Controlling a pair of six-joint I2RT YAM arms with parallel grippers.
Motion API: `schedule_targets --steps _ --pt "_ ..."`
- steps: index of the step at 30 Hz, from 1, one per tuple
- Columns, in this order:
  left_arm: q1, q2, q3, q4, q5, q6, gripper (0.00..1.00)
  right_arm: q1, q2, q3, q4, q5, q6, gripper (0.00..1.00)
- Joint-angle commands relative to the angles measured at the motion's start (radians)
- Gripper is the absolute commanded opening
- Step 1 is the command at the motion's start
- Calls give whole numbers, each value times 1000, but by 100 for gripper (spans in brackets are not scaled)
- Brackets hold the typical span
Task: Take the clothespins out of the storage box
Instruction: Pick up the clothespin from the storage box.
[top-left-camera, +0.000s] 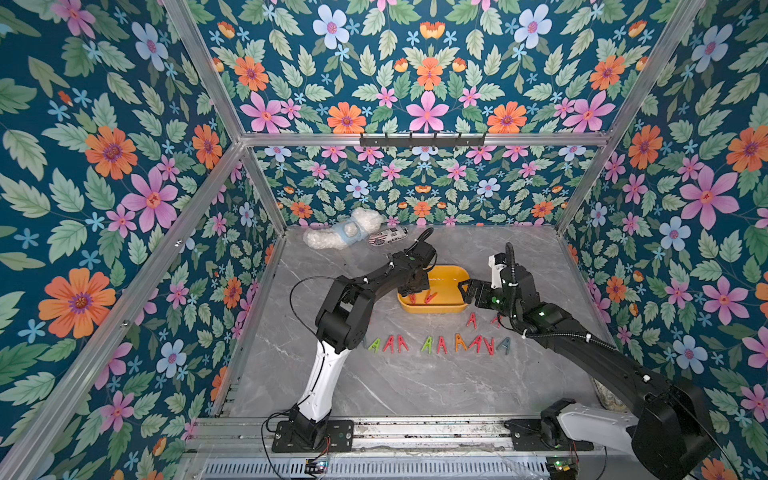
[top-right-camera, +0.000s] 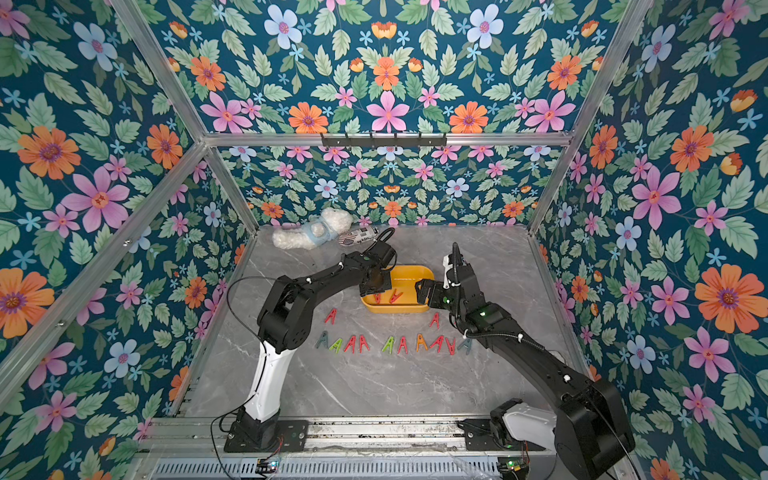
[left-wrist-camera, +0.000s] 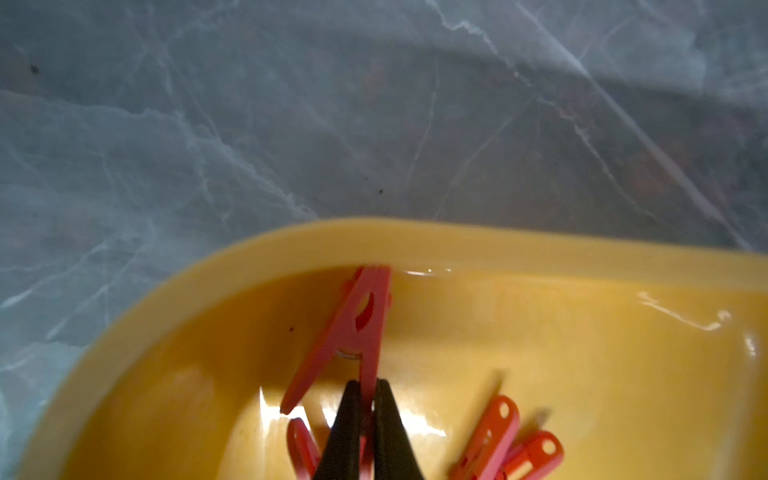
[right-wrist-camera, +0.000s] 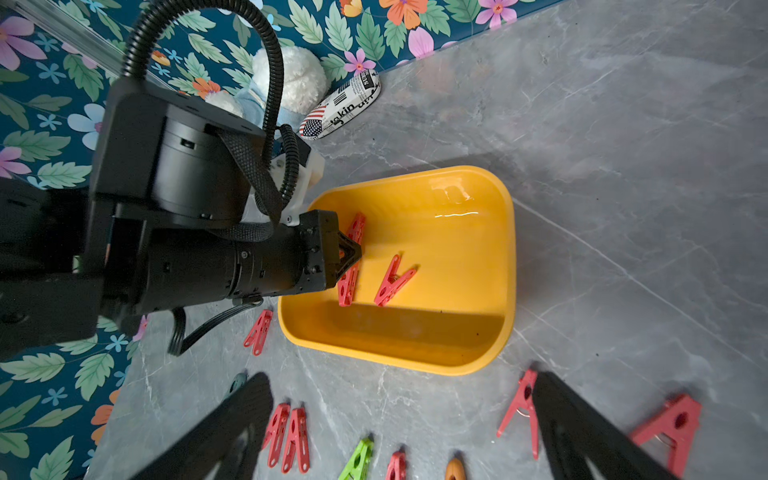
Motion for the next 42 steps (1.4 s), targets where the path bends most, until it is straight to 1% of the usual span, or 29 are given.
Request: schedule_targets --steps 1,6,16,26,34,36,39,41,42 --pt "-1 10 4 17 12 13 17 1 -2 0 -2 17 13 99" --pt "-2 -4 -14 15 2 14 24 0 5 0 2 14 13 99" --pt "-7 -56 -79 22 -34 16 26 1 17 3 10 13 13 99" --pt "0 31 19 12 -28 46 25 1 18 0 4 14 16 99" --pt "-1 50 57 23 -31 61 25 1 17 -9 7 19 21 99" --pt "1 53 59 21 -36 64 25 0 22 -6 10 17 22 99" --pt "1 57 61 15 -47 67 18 1 28 -5 14 14 22 99" --pt "1 56 64 6 -55 68 11 0 31 -4 15 12 22 99" --pt "1 51 64 3 -59 69 10 1 33 -4 15 11 24 99"
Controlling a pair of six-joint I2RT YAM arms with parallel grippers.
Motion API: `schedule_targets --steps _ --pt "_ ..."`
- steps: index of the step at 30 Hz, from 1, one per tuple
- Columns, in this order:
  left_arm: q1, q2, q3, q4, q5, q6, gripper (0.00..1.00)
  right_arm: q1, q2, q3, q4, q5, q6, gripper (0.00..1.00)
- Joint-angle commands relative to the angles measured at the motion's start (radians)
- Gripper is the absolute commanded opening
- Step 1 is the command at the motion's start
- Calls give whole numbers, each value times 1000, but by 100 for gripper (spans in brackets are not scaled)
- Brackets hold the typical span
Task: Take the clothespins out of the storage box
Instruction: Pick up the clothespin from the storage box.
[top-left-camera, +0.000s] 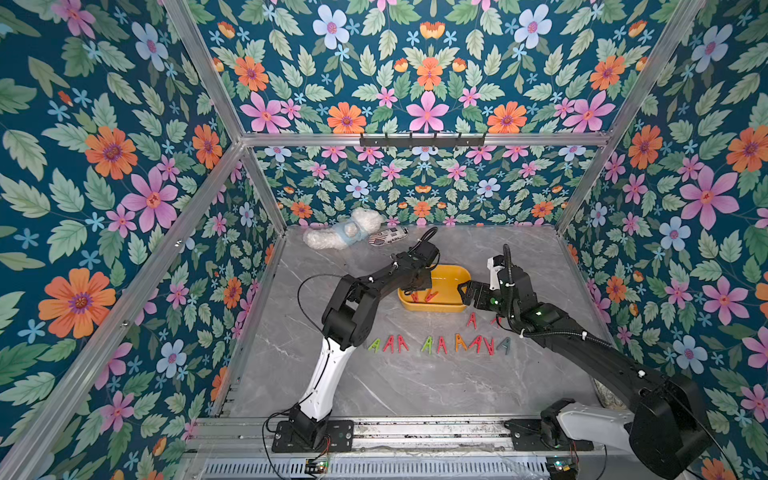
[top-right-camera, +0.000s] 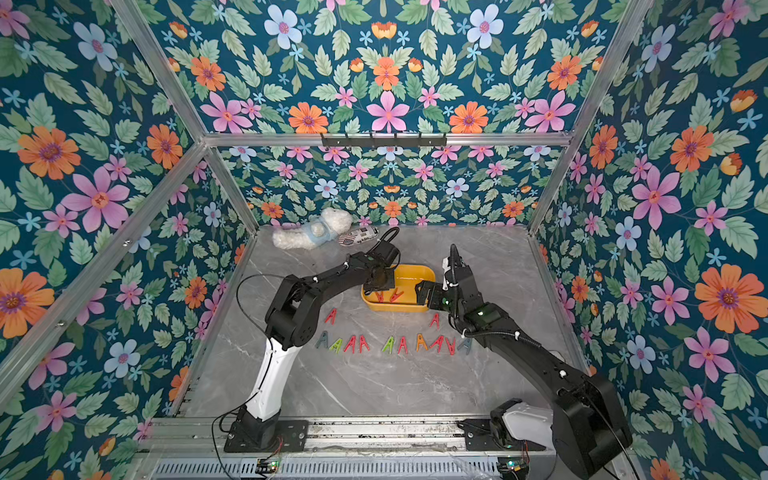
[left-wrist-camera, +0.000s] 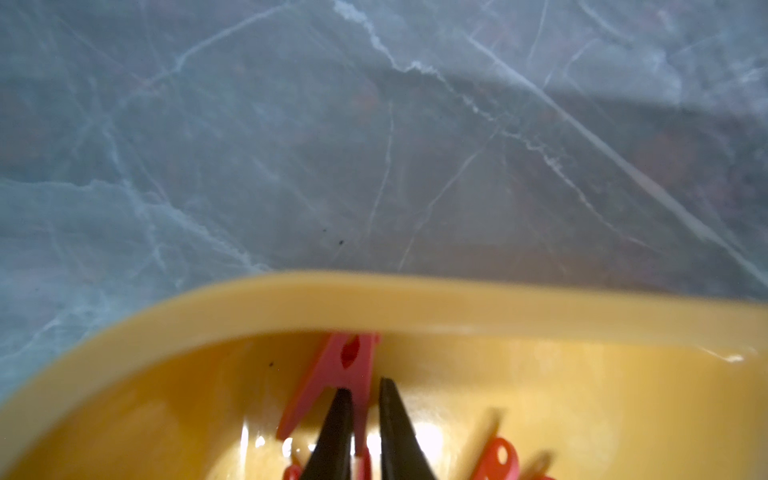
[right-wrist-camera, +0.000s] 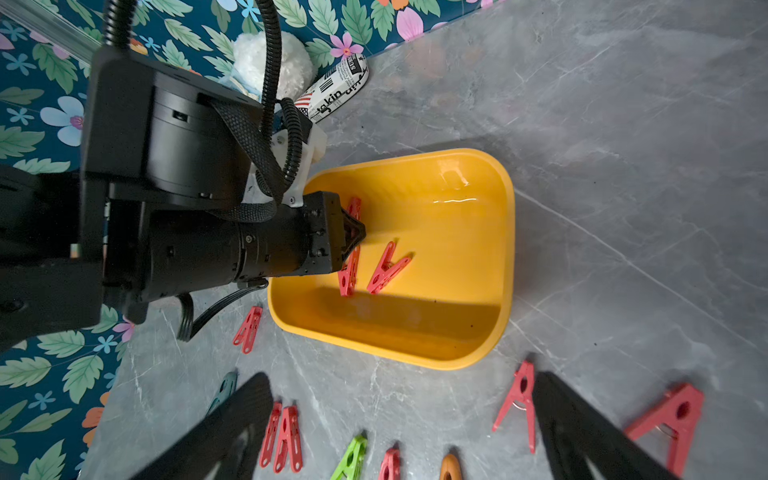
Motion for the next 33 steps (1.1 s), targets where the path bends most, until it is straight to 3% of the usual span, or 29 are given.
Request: schedule_targets --steps 1,4,18,33 --pt "2 -7 3 -28 -33 5 9 1 4 2 15 6 11 99" --pt "1 -35 -1 -31 -43 1 3 0 8 2 19 0 16 99" --pt "-6 -189 -69 -50 -30 -39 4 2 24 17 35 -20 18 99" --pt "-7 -458 -396 -63 -53 -130 4 91 110 90 76 -59 1 99"
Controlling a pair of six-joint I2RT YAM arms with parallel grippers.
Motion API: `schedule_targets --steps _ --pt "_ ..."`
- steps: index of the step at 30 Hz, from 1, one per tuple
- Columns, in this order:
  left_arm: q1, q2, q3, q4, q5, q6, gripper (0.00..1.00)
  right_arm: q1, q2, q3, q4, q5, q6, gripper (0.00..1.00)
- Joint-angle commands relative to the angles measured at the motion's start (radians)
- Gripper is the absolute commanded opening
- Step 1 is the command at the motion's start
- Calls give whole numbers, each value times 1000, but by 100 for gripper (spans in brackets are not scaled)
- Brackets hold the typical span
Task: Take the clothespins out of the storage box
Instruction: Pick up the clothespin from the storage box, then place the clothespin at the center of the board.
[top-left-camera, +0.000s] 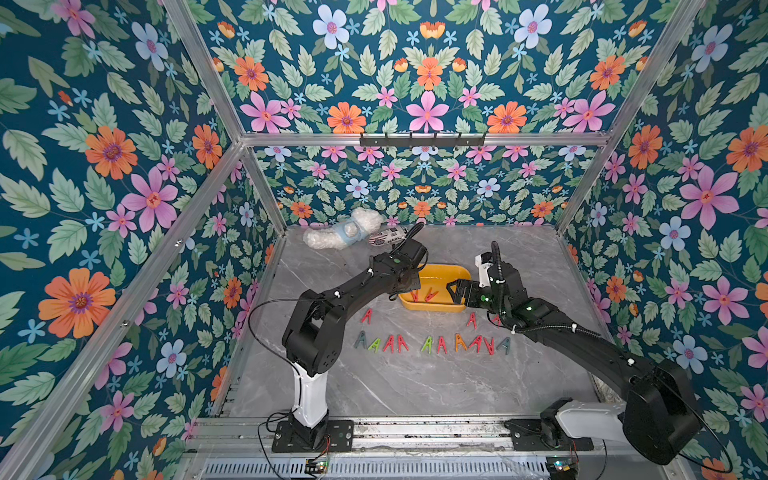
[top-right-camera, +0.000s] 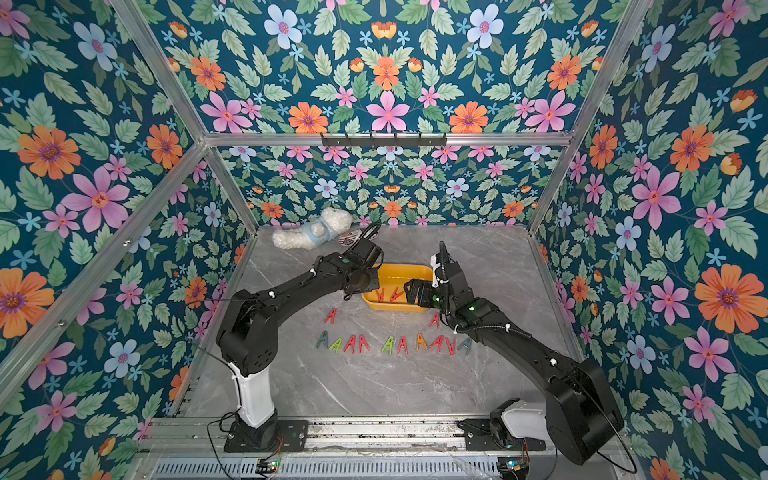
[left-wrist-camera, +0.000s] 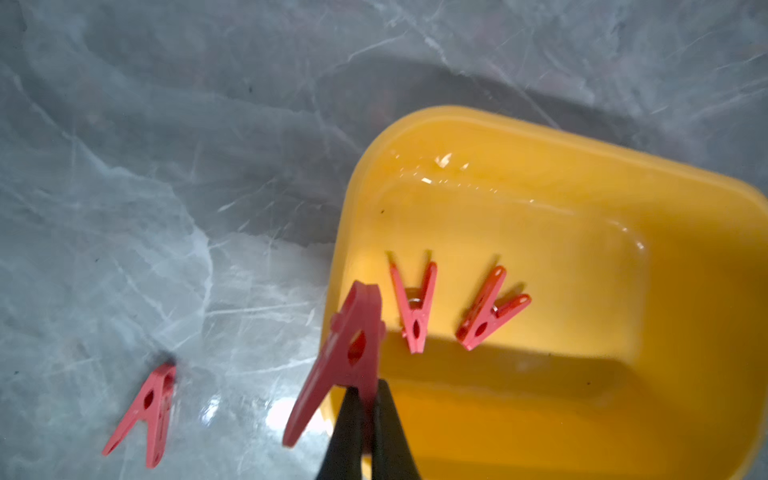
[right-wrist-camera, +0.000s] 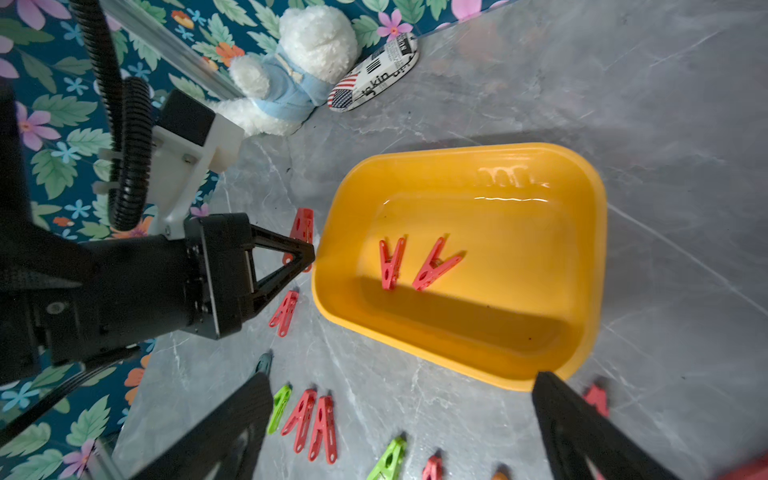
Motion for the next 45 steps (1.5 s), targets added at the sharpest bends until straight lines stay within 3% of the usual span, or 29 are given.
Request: schedule_targets --steps 1,13,23,32,42,45 --pt "0 -45 -60 -15 -25 -50 4 21 26 22 41 -7 1 99" --pt "23 -150 -318 74 32 -111 3 64 91 65 50 -10 4 99" --pt "42 -106 -389 111 76 -121 2 70 98 68 45 2 8 99" --pt "48 -108 -396 76 46 -123 4 71 104 68 44 8 8 99" --pt "50 -105 -403 90 55 -116 17 71 130 97 28 25 1 99" --pt "50 -114 -393 83 52 -113 27 72 159 125 5 37 6 99"
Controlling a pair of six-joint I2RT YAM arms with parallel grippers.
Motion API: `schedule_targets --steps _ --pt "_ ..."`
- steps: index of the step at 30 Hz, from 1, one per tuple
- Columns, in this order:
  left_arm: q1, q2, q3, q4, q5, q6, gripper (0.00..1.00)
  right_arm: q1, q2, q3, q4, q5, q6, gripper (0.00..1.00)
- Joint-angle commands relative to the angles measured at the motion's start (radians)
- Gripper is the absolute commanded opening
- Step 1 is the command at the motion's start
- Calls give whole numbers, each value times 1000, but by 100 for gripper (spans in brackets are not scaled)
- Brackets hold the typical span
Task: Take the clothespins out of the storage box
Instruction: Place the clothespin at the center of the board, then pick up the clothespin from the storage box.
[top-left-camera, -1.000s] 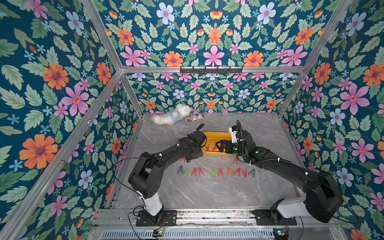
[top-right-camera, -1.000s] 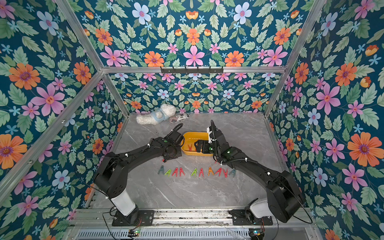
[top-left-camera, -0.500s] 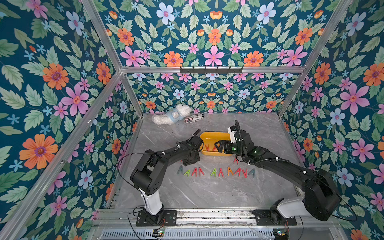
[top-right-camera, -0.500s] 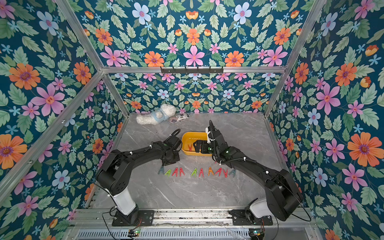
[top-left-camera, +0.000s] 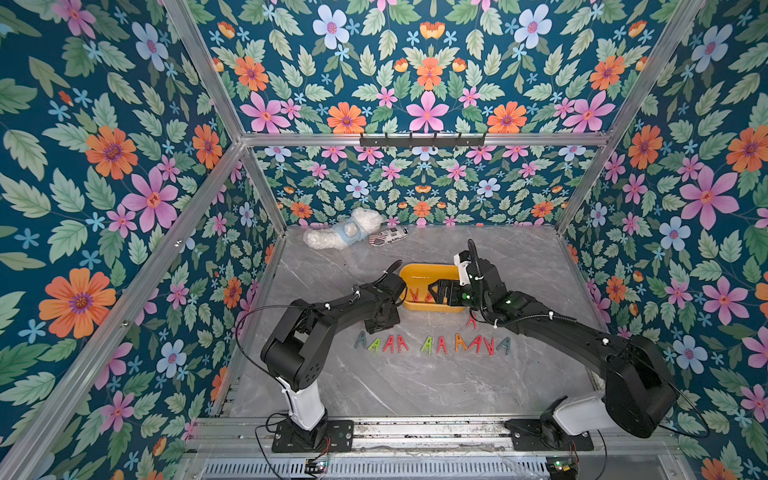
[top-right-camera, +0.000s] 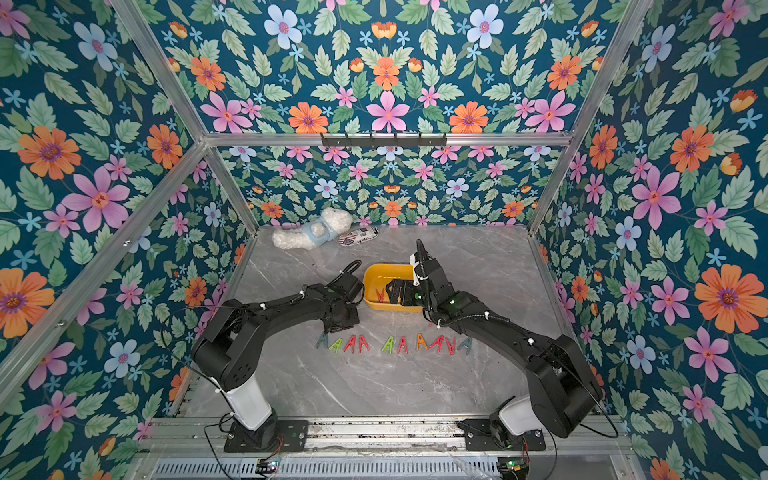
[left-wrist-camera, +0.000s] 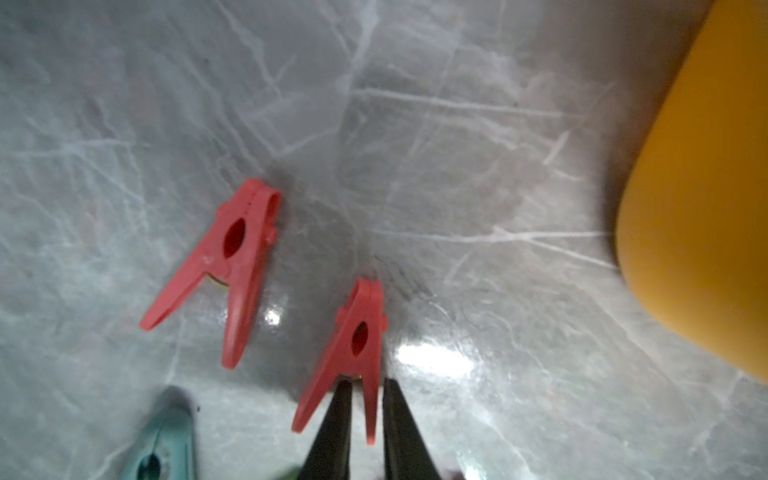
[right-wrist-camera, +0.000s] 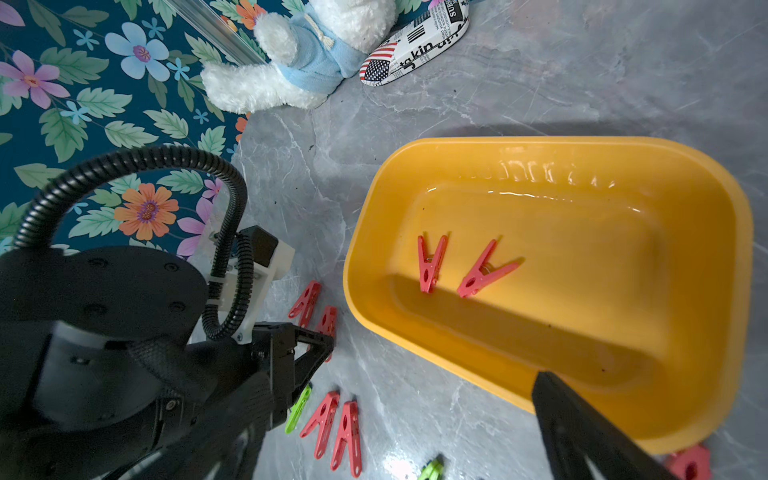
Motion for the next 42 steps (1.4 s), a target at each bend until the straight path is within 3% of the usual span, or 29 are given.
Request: schedule_targets --steps 1,4,10,14,17,21,33,42 --pt "2 -12 16 -19 -23 3 28 0 29 30 -21 31 5 99" --pt "2 -37 37 -28 -34 14 29 0 78 76 -61 42 -2 97" --pt "6 -98 97 -17 -48 66 37 1 181 173 -146 88 5 71" --pt "22 -146 106 41 -25 97 49 -7 285 241 -201 107 24 57" --pt "44 -168 110 80 2 123 64 -14 341 280 -218 116 40 55" --pt "74 -181 127 108 22 161 98 -23 420 353 -253 122 56 46" --pt "154 -146 177 133 88 236 100 -29 622 542 -333 153 86 42" --pt "199 -127 178 153 132 253 100 -39 699 598 -361 158 97 37"
